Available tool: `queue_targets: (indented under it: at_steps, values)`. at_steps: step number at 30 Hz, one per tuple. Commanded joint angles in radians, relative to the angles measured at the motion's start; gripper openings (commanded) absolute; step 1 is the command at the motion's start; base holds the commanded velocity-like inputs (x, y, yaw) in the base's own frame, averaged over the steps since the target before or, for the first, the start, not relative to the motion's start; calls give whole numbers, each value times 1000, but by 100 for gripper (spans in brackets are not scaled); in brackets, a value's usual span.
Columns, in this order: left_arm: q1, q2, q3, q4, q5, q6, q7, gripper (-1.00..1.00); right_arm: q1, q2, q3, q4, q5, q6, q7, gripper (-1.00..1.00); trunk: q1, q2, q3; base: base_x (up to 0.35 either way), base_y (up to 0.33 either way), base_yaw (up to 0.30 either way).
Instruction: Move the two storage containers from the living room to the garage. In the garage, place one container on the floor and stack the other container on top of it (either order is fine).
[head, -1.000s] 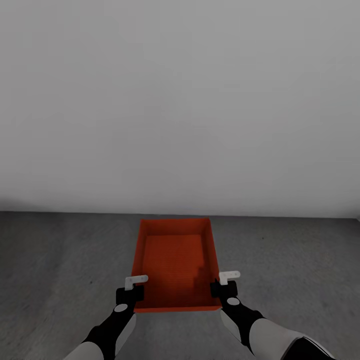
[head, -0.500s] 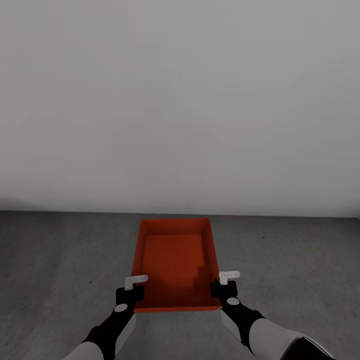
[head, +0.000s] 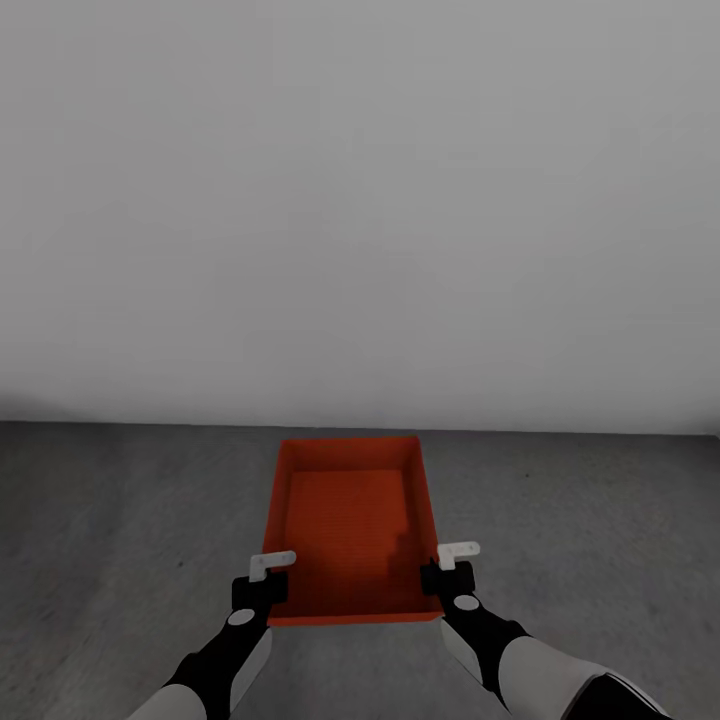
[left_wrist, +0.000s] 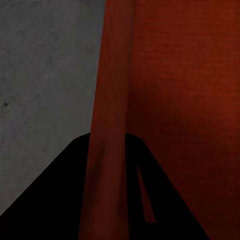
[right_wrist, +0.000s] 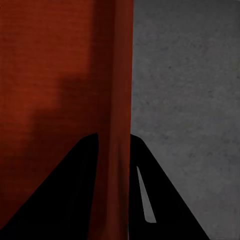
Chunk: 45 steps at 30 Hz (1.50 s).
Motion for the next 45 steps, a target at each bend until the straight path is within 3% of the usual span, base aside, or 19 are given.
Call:
queue_targets:
  at_steps: [1,5,45]
  values:
    - [-1,2,-3,0,7,-4,12,-100,-1,-6,3,0,-8,-3,-7,-100,0,-1,-1,0,0,0]
    - [-1,2,6,-1,7,-4,12,-100,-1,-1,0,0,-9,3,-9,-100,0,-1,-1,0,0,0]
    - [-1,1,9,-2,7,-2,12,-100,-1,1,0,0,-11,-4,-9,-100,153,-281,-128,0,0,3]
